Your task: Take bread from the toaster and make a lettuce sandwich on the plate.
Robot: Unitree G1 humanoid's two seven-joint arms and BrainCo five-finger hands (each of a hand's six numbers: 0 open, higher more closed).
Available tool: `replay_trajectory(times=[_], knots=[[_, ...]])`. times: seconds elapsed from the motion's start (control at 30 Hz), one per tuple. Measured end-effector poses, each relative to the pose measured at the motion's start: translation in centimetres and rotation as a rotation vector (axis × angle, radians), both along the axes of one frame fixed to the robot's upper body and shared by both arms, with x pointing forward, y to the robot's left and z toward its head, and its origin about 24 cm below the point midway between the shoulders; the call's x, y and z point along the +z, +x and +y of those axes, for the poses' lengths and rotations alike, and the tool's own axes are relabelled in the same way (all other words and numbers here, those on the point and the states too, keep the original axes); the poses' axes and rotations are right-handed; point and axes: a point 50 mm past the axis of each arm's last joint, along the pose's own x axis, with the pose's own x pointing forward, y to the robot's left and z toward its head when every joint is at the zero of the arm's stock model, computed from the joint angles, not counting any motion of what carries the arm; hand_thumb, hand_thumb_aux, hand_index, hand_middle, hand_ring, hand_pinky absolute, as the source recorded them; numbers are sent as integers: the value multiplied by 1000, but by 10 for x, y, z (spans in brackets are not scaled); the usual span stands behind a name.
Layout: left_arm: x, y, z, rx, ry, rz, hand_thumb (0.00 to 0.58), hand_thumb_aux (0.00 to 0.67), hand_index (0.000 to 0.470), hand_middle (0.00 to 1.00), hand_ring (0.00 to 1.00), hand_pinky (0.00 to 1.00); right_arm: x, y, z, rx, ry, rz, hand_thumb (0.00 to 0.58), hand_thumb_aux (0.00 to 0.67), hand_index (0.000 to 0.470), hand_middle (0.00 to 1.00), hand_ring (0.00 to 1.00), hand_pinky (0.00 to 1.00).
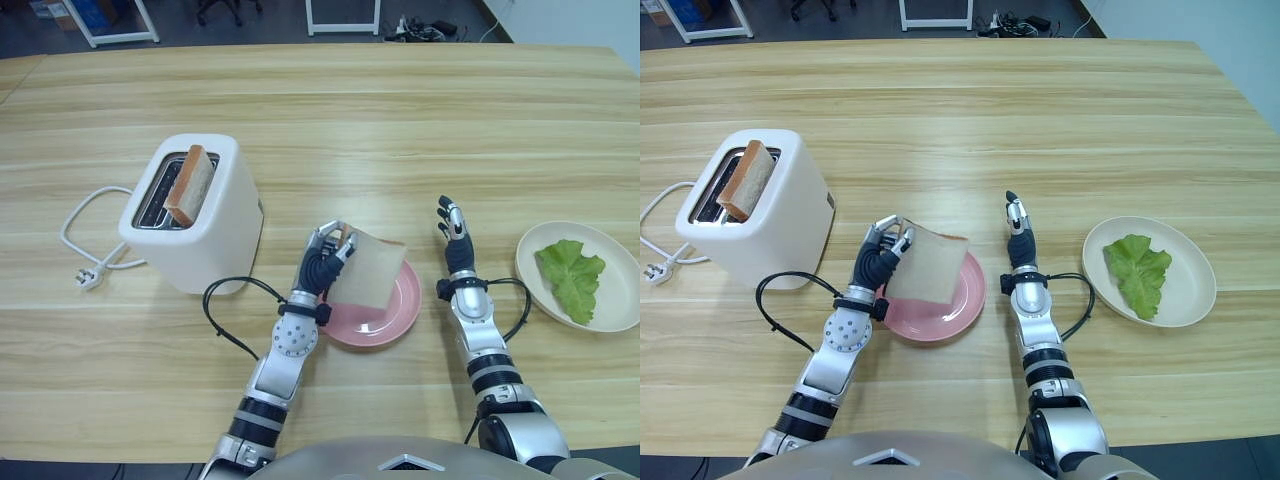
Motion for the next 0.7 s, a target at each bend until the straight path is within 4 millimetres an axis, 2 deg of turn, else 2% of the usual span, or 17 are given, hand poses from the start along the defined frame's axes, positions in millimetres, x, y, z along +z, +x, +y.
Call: replay_trajectory(times=[0.03,0.07,0.1,0.13,0.17,0.2,0.33,0.47,0.6,0.7], knots=[[-1,-1,2,-2,26,8,580,670,470,933,933,933,0,0,0,0,0,0,0,0,0,0,0,0],[0,-2,4,-4,48,9,580,670,470,647,647,647,0,0,0,0,1,-1,0,0,0,0,0,0],[1,-3,7,-1,72,9,564,557,391,102,102,102,0,0,0,0,1,-1,0,0,0,0,0,0],[2,-3,9,2,92,8,468,376,264,0,0,0,0,0,0,0,1,-1,0,0,0,0,0,0],[5,-4,13,6,128,-3,36,21,15,0,0,0,1,0,1,1,2,-2,0,0,0,0,0,0],[8,-4,15,10,153,-14,0,0,0,0,0,0,1,0,1,1,2,-2,0,0,0,0,0,0],[19,-6,22,26,341,-63,0,0,0,0,0,0,1,0,1,1,3,-1,0,0,0,0,0,0],[34,-9,25,91,456,-160,0,0,0,0,0,0,0,0,1,1,3,1,0,0,0,0,0,0],[61,-16,26,174,483,-333,0,0,0,0,0,0,0,0,1,2,3,1,0,0,0,0,0,0],[82,-22,31,215,401,-454,0,0,0,0,0,0,4,1,1,2,0,-14,0,0,0,0,0,0]])
